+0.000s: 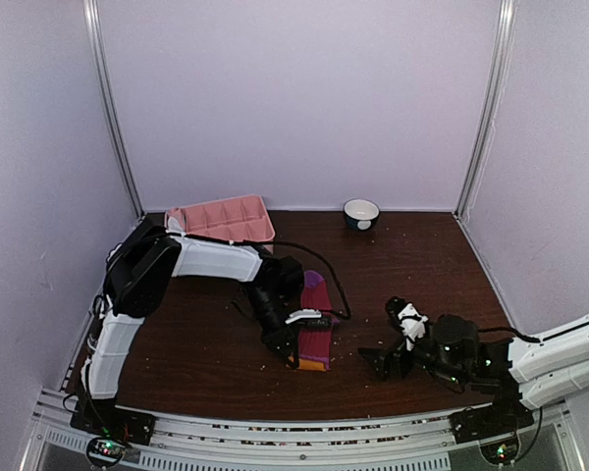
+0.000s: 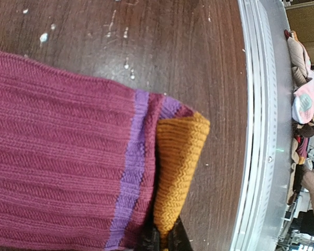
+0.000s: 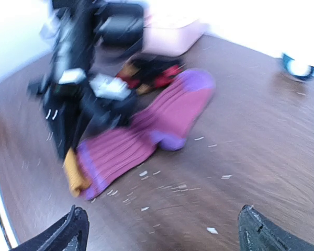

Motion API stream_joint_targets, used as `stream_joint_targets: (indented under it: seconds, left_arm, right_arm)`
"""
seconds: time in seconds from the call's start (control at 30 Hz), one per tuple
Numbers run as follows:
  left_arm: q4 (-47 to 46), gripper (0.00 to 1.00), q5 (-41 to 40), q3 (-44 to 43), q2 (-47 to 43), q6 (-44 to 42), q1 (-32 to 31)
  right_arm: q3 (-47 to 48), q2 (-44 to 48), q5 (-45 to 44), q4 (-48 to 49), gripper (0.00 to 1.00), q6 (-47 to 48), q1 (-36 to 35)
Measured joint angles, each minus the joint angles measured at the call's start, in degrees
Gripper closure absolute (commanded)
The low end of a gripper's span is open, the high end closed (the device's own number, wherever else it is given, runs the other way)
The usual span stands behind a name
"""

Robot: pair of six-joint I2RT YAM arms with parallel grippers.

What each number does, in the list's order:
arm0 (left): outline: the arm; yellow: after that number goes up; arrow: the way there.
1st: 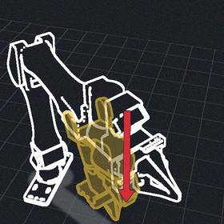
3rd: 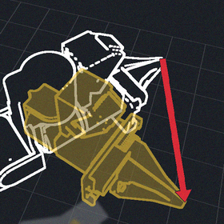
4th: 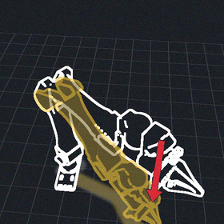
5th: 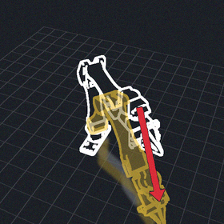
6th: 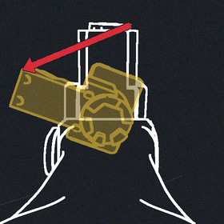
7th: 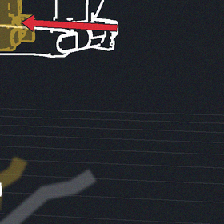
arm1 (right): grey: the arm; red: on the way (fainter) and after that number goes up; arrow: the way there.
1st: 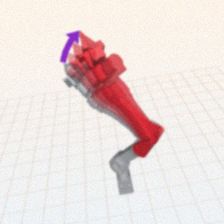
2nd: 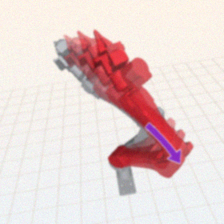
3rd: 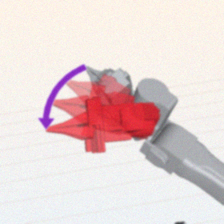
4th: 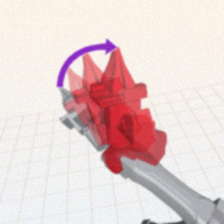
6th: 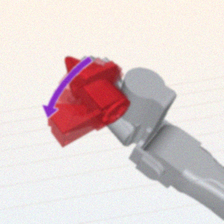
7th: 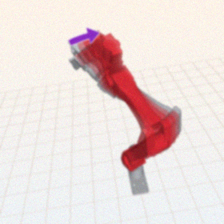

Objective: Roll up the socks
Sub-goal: Roll the sock at the center of the board.

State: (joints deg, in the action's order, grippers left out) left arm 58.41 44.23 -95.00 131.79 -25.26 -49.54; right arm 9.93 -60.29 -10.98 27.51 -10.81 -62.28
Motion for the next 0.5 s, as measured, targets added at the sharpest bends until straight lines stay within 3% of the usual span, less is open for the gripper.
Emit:
stream_joint_targets:
  seconds: [0.13, 0.27, 0.37, 0.5]
  left_arm:
    - [3.04, 1.0, -0.15, -2.67, 1.6, 1.01, -0.04]
    - [5.86, 1.0, -0.15, -5.46, 3.37, 2.23, -0.07]
    - [8.63, 1.0, 0.35, -7.93, 5.16, 2.8, -0.07]
    - [10.08, 1.0, 0.55, -9.18, 6.08, 3.28, -0.07]
  right_arm:
    - [-3.61, 3.54, -3.89, 1.99, 0.0, 0.57, 0.7]
    - [-0.5, -1.18, -4.2, 0.28, 0.0, 8.39, -5.01]
    - [4.02, -7.23, -3.85, -0.24, 0.08, 15.65, -9.57]
    - [9.75, -16.04, -3.58, 0.17, 0.26, 24.02, -13.0]
